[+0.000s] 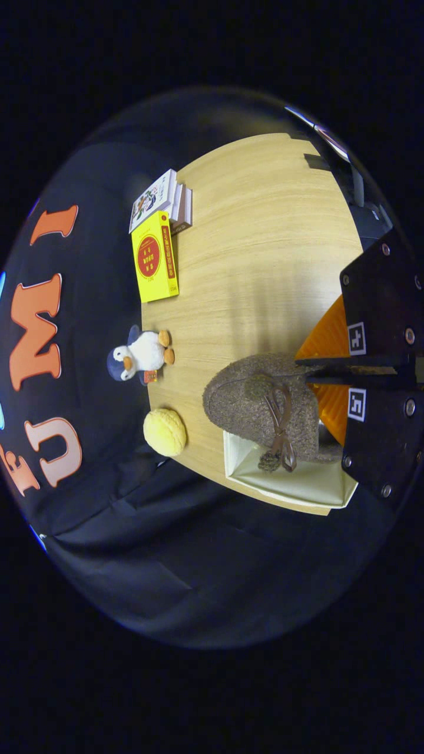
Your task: Open the storage box then place both shoes into the box .Put the left shoe in first, then the right shoe, with the right side of both shoes facing outward in a uniform manner.
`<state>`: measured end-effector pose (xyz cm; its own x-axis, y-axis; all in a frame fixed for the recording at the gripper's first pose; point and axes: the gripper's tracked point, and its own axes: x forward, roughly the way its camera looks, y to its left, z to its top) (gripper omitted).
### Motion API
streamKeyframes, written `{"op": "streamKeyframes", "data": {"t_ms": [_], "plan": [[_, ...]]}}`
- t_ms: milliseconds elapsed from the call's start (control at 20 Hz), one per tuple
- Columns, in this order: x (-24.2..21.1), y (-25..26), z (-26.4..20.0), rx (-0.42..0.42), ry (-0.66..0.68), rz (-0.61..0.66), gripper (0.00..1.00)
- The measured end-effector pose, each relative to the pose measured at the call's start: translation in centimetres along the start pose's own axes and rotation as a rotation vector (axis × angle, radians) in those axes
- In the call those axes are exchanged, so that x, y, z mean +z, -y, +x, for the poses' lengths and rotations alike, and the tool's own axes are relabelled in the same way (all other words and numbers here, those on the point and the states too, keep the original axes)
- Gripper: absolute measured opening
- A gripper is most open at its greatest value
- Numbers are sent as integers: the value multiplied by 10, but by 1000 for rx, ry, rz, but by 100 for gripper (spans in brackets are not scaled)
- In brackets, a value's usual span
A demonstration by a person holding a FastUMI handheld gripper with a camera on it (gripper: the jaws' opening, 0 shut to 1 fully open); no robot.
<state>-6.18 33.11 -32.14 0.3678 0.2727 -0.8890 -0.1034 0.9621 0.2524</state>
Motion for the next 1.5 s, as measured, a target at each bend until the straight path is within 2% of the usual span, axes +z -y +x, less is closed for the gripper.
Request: {"op": "streamKeyframes", "data": {"t_ms": [200,500,750,1000,1350,1500], "plan": [[-3,-34,17,8,-5,-35,6],[-29,-39,56,-61,-68,-55,7],[-28,-47,42,17,-67,-24,14],[7,-21,2,73,52,-6,21],[84,74,-76,54,359,-19,37],[110,118,-122,68,506,18,46]]}}
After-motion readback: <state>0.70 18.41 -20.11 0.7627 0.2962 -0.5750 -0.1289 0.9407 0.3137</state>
